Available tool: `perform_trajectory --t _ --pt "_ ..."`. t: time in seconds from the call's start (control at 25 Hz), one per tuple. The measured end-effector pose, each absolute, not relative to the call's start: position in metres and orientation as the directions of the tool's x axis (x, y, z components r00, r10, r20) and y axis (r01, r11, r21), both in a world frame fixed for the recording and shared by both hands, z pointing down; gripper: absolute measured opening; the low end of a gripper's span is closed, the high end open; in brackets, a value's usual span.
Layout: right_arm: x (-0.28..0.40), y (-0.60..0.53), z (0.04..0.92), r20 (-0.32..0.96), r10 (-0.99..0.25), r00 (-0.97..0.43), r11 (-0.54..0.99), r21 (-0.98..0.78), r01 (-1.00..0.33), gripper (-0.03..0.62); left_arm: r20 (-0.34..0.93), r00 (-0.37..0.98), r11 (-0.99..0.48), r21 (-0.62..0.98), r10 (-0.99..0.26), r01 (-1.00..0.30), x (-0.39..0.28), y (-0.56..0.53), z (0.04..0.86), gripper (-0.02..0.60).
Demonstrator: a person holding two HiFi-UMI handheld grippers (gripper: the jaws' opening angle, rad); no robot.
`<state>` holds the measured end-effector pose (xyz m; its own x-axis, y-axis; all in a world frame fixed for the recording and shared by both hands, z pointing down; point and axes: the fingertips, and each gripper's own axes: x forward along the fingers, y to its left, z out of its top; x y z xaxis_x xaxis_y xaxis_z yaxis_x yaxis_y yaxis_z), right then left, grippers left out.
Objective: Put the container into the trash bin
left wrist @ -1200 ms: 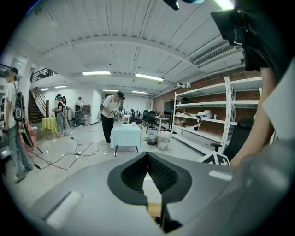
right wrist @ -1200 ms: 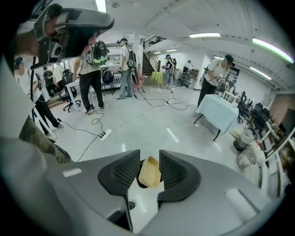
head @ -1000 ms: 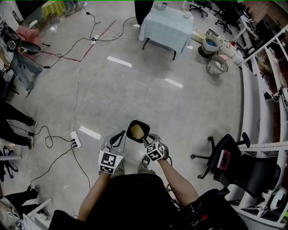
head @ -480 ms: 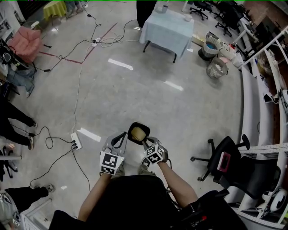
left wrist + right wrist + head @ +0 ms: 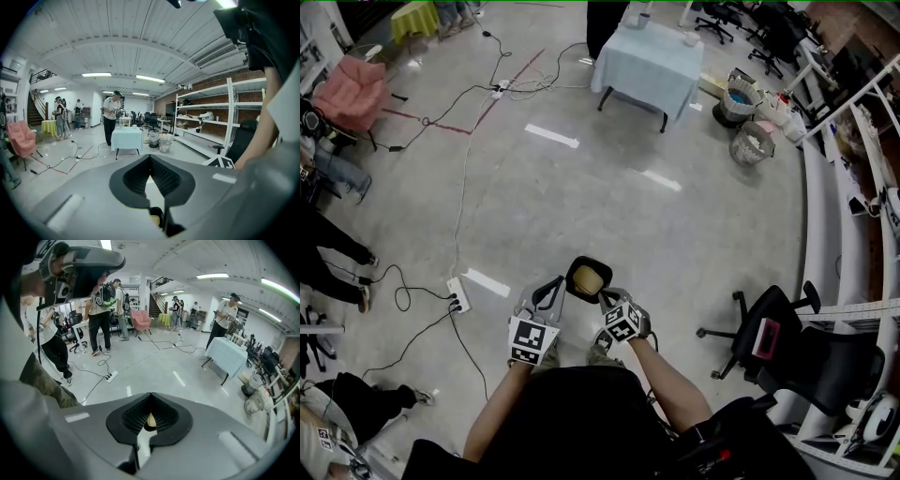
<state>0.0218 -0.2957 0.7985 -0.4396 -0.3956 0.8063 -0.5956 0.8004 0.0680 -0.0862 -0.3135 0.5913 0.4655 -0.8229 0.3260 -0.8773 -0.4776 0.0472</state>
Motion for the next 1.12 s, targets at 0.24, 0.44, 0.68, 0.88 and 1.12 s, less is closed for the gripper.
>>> perform_trajectory --t 0.24,0.44,0.68,0.88,1.12 --pt "0.019 -0.299 0.793 0.796 -0.409 -0.445 0.797 0.075 -0.599 0.012 0.321 0.471 -0.483 0.046 -0.822 -0.874 -0.086 -0.316 0.589 -0.015" --pt "0.02 -0.308 0.776 0.764 -0.457 -0.456 0.78 0.097 -0.618 0.012 0.314 0.481 -0.495 0.041 -0.818 -0.868 -0.082 -0.315 0.588 -0.015" --pt "0.01 -0.327 0.733 0.684 -0.542 -0.487 0.751 0.134 -0.647 0.014 0.301 0.501 -0.516 0.035 -0.811 -0.856 -0.081 -0.32 0.581 -0.015" --pt "0.002 -0.343 0.684 0.584 -0.624 -0.519 0.717 0.164 -0.678 0.015 0.274 0.523 -0.536 0.03 -0.807 -0.843 -0.074 -0.329 0.573 -0.015" --pt "-0.007 -0.357 0.613 0.428 -0.714 -0.554 0.672 0.197 -0.714 0.015 0.234 0.541 -0.554 0.014 -0.808 -0.833 -0.065 -0.339 0.559 -0.015"
